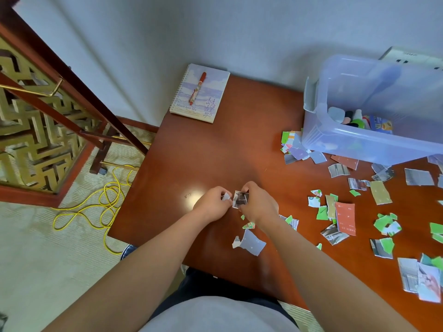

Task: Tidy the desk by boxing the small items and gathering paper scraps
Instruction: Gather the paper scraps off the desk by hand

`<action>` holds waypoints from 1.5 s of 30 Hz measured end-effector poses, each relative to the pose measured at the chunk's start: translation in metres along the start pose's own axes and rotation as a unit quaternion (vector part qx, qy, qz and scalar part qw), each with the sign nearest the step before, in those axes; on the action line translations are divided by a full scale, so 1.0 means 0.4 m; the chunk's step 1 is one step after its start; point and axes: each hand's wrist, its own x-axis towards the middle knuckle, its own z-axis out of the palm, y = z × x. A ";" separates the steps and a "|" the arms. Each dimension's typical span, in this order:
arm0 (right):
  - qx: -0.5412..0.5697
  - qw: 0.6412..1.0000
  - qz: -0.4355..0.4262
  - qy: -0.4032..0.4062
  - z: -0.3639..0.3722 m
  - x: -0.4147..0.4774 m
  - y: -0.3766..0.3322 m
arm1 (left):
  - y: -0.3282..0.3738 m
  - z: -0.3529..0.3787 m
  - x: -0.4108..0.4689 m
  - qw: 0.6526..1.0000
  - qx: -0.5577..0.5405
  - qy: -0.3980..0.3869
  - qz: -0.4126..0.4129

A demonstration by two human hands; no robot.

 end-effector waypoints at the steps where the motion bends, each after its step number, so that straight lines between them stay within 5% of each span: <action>1: 0.000 1.000 0.002 -0.001 -0.001 0.004 -0.002 | 0.002 0.001 0.005 1.000 -0.011 -0.007 0.002; 7: 0.049 0.999 0.005 -0.002 0.008 0.010 0.014 | 0.007 0.008 0.010 0.997 -0.058 -0.051 0.022; 10: 0.162 0.987 0.019 -0.005 -0.003 0.000 0.015 | 0.019 0.009 0.004 0.993 -0.111 -0.039 0.015; 14: 0.387 0.917 0.067 -0.063 -0.044 -0.018 0.003 | 0.047 0.005 0.001 0.986 -0.162 -0.032 -0.006; 24: 0.607 0.770 0.174 -0.092 -0.061 -0.056 0.008 | 0.084 0.013 -0.019 0.985 -0.146 -0.092 0.032; 32: 0.628 0.732 0.264 -0.009 -0.048 -0.085 0.041 | 0.095 0.035 -0.046 0.972 -0.191 -0.132 0.015; 37: 0.665 0.696 0.270 -0.031 -0.047 -0.105 0.053 | 0.080 0.038 -0.040 0.978 -0.177 -0.107 0.005; 40: 0.636 0.726 0.262 -0.005 -0.038 -0.113 0.054 | 0.068 0.047 -0.038 0.981 -0.170 -0.089 0.008; 45: 0.411 0.894 0.170 0.053 -0.006 -0.123 0.073 | 0.037 0.050 -0.043 0.993 0.019 -0.045 0.104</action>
